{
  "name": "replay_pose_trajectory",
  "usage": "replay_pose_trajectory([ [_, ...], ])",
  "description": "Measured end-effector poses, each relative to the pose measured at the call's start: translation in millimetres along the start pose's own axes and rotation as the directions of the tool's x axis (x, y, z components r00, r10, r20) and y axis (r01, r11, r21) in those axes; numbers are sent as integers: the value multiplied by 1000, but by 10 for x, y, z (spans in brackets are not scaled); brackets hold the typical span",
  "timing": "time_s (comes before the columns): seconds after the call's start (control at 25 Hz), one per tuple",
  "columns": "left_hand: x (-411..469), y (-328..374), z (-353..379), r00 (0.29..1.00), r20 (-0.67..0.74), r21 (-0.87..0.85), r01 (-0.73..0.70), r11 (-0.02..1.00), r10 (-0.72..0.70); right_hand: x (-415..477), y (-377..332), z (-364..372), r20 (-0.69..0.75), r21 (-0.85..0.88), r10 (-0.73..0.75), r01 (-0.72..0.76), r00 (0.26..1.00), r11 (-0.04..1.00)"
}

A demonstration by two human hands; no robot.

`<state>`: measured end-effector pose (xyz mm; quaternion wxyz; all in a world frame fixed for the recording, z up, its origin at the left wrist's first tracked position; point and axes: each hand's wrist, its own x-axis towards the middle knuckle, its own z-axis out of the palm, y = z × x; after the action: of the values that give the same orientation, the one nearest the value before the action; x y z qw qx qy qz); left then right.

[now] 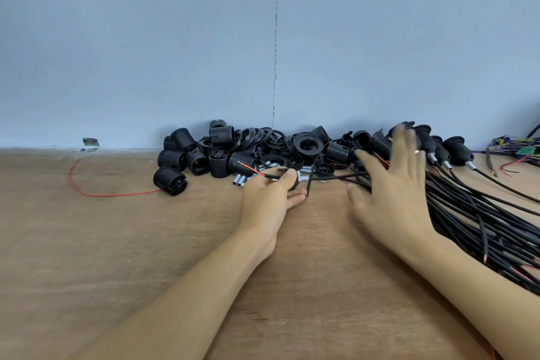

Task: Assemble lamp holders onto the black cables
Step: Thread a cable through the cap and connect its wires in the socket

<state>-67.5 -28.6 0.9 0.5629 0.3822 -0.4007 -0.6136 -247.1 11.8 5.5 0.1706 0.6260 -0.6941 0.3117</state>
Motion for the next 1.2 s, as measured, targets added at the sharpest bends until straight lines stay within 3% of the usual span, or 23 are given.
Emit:
replay_pose_trajectory([
  [0.12, -66, -38, 41, 994, 91, 135, -71, 988, 59, -22, -52, 29, 109, 27, -271, 270, 956, 962],
  [0.2, -96, -44, 52, 986, 149, 181, -103, 978, 76, -20, -60, 23, 193, 129, -346, 325, 918, 937],
  [0.32, -94, -27, 46, 985, 145, 173, -115, 978, 91, 9, -34, -21, 189, 227, -363, 319, 912, 920],
  [0.56, -8, 0, -35, 997, 41, 107, -76, 991, 72, 50, 43, -43, 223, 62, -317, 311, 922, 948],
  [0.68, 20, 18, -84, 994, 77, 303, -99, 948, 79, 49, 103, -79, 197, -3, -261, 267, 945, 964],
  [0.8, -16, 66, -123, 974, 222, 565, -168, 808, 48, 63, 94, -99, 219, -29, -215, 227, 952, 974],
  [0.88, -55, 89, -101, 961, 274, 624, -203, 754, 32, 40, 69, -96, 258, 38, -250, 248, 933, 968],
  [1.04, -134, 108, -55, 972, 222, 614, -196, 765, 71, -61, -138, -78, 294, 420, -341, 199, 893, 885],
  [1.2, -159, 78, -117, 963, 236, 681, -261, 684, 133, -134, -322, 4, 279, 463, -348, 192, 895, 865],
])
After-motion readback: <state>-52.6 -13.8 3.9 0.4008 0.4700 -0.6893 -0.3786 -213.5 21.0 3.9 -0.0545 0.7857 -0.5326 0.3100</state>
